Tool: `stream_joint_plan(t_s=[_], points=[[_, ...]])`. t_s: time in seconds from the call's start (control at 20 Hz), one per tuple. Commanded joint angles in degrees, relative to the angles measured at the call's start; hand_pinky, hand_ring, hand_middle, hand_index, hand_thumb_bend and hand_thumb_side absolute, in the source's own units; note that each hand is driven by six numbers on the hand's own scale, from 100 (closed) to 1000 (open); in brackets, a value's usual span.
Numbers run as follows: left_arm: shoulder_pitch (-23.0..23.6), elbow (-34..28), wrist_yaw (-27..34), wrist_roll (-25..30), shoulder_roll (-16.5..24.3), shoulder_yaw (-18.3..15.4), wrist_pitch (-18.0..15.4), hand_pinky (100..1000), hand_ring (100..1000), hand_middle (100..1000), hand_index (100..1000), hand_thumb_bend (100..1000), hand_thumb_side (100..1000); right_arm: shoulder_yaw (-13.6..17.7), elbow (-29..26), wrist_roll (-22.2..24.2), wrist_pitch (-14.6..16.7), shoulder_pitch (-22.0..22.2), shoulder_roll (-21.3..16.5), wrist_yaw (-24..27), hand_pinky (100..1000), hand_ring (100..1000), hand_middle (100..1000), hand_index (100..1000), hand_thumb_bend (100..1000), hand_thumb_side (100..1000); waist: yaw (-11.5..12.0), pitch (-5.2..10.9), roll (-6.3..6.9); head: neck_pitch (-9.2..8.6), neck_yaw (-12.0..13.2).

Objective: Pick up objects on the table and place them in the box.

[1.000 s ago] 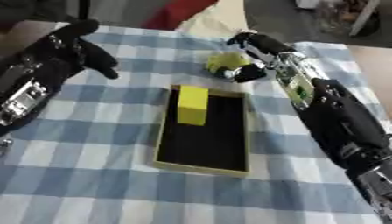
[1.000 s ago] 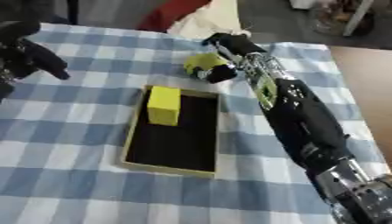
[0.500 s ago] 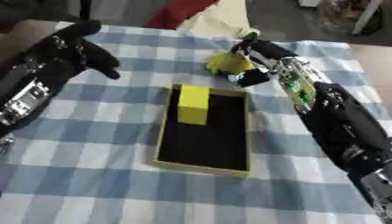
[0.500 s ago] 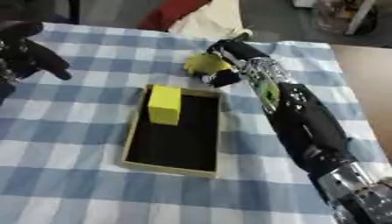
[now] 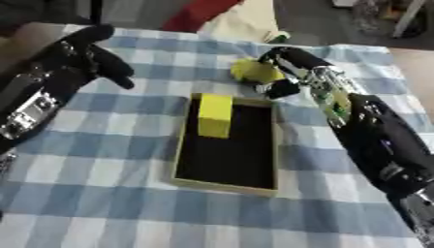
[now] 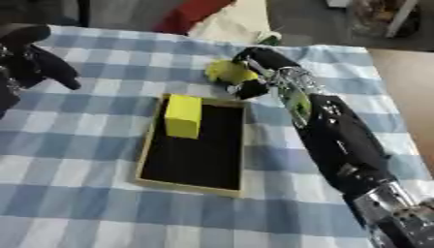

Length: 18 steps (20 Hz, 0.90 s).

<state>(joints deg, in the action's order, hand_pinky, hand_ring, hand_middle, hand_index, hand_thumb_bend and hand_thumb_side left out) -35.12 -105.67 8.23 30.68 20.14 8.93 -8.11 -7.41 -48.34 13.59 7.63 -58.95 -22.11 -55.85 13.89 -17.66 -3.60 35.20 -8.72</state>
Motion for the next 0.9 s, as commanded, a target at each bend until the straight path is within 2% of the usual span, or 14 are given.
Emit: stream_joint_plan(t_s=[0.05, 0.25, 0.45, 0.65, 0.9], points=[[-0.44, -0.69, 0.05, 0.32, 0.29, -0.50, -0.13, 871, 704, 700, 997, 100, 858, 0.36, -0.22, -1.17, -0.08, -0.65, -1.01, -0.62, 845, 780, 773, 826, 104, 486, 0.09, 0.98, 0.47, -0.67, 0.07], [-0.44, -0.65, 0.11, 0.45, 0.22, -0.50, -0.15, 872, 704, 701, 998, 100, 857, 0.47, -0.70, -5.04, -0.39, -0.48, -0.87, -0.98, 818, 733, 685, 761, 100, 423, 0.12, 0.91, 0.48, -0.82, 0.06], [-0.46, -0.67, 0.15, 0.59, 0.20, -0.48, -0.20, 873, 705, 702, 998, 100, 856, -0.33, -0.95, -8.41, 0.28, -0.29, -0.57, -2.87, 820, 740, 735, 812, 123, 461, 0.16, 0.84, 0.51, -0.83, 0.07], [-0.45, -0.66, 0.21, 0.72, 0.12, -0.43, -0.19, 873, 705, 705, 999, 100, 857, -0.83, -1.06, -9.66, 1.01, -0.22, -0.16, -5.70, 816, 737, 717, 797, 145, 433, 0.23, 0.79, 0.52, -0.86, 0.02], [-0.45, -0.72, 0.26, 0.82, 0.11, -0.45, -0.22, 874, 706, 706, 999, 100, 856, -1.19, -1.01, -10.37, 1.59, -0.09, 0.10, -9.20, 821, 758, 780, 865, 222, 464, 0.31, 0.77, 0.53, -0.83, 0.06]])
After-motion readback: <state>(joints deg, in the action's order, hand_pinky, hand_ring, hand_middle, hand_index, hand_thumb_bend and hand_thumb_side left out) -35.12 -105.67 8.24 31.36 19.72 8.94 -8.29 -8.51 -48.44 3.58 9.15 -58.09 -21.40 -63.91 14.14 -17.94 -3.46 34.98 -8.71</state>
